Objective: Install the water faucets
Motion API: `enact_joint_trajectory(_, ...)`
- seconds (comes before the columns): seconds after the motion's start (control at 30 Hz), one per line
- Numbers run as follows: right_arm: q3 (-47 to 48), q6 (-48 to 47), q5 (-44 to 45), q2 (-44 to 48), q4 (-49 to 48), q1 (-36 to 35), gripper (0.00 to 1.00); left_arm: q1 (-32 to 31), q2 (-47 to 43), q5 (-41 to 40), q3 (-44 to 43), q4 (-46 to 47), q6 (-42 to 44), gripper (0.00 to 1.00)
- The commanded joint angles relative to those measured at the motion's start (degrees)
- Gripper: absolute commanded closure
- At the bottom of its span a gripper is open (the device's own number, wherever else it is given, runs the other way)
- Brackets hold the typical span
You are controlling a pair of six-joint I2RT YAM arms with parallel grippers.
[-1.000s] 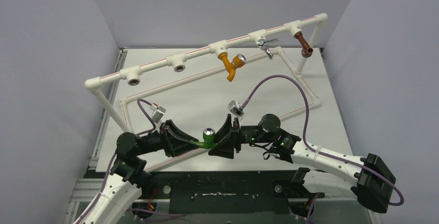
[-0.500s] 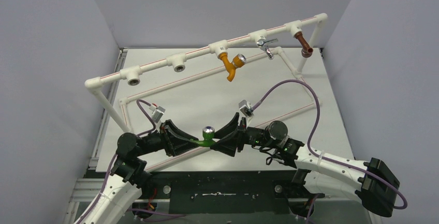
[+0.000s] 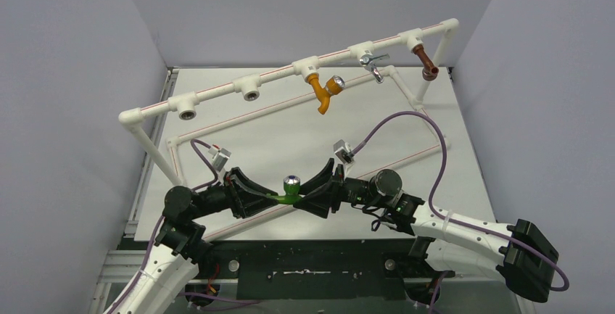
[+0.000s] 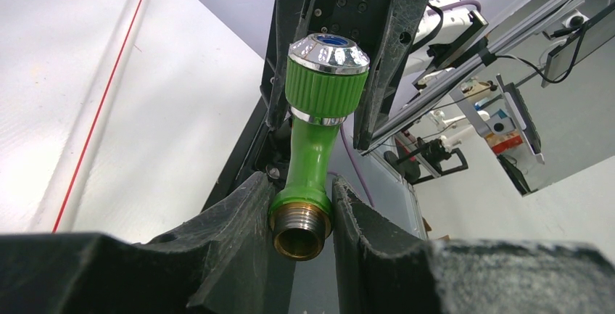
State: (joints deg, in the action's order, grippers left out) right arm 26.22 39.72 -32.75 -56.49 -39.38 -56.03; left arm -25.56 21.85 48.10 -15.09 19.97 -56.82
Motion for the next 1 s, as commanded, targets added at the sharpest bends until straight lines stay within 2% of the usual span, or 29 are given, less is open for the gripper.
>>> enact_joint_trajectory(0.0,1.13,-1.23,1.06,0.15,-2.87,-0.56,0.51,-0.1,0.08,-0.93,-0.42,4.13,-0.49,1.0)
enact_joint_trajectory(0.6,0.33,-1.89,1.88,0.49,-0.77,-0.51,0.52,-0.1,0.21,-1.15,-1.25,4.65,-0.75,1.0)
enact_joint_trajectory(0.97,0.59,-1.93,1.32,0.19,-0.97,-0.65,0.58,-0.1,0.28,-1.54,-0.9,4.82,-0.84,1.0)
